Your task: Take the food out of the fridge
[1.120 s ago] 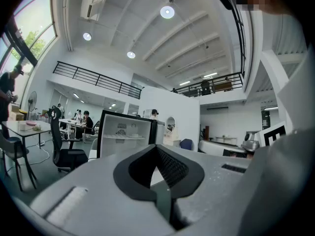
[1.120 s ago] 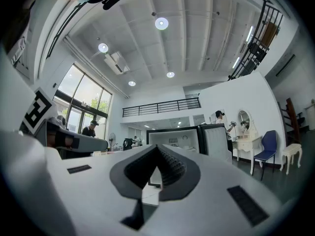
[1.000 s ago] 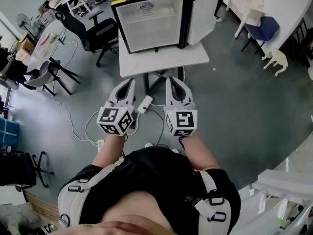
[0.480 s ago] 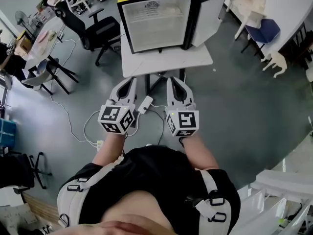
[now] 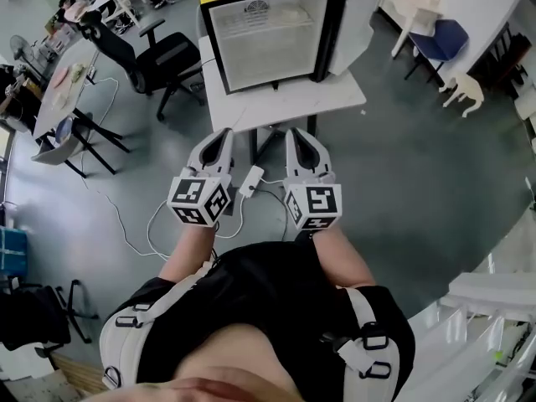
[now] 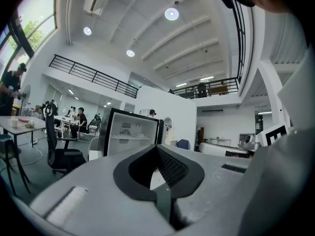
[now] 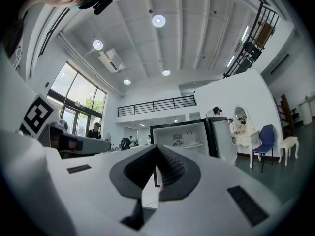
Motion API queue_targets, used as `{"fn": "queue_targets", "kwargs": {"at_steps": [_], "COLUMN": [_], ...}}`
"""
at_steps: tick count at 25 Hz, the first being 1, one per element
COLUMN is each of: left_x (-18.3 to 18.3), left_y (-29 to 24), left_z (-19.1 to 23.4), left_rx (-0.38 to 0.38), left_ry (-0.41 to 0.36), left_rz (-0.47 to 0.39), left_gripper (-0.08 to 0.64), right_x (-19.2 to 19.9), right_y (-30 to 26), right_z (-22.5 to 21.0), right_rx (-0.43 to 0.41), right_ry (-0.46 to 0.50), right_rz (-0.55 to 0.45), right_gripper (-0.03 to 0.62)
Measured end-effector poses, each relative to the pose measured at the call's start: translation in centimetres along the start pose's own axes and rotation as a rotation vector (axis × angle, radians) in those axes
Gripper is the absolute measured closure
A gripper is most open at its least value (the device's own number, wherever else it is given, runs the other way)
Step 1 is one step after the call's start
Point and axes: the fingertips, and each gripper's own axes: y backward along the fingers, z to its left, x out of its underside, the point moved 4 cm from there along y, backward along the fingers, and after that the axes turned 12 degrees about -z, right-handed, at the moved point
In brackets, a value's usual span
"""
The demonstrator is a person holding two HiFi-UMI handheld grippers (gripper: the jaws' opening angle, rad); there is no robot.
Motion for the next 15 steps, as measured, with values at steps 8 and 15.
{"fn": "queue_targets", "kwargs": {"at_steps": [8,15], "left_x": [1.3,2.7], "left_y": [-3.2,-10.1], "left_z": [1.3,1.9], "left_rx": [0.004,-0.016], "left_ry": [0.012,-0.024], "left_rz": [0.018,0.017], "left_gripper": [0.557,0.557], "right_x": [1.4,3.1], "right_y": [-2.3,-7.1], "right_z": [-2.1,-7.2], "right_rx": [0.017,-0.003], "right_ry": [-0.029,-0.025], "right_rz": [0.014,0.000], "right_gripper": [0.583,0.583]}}
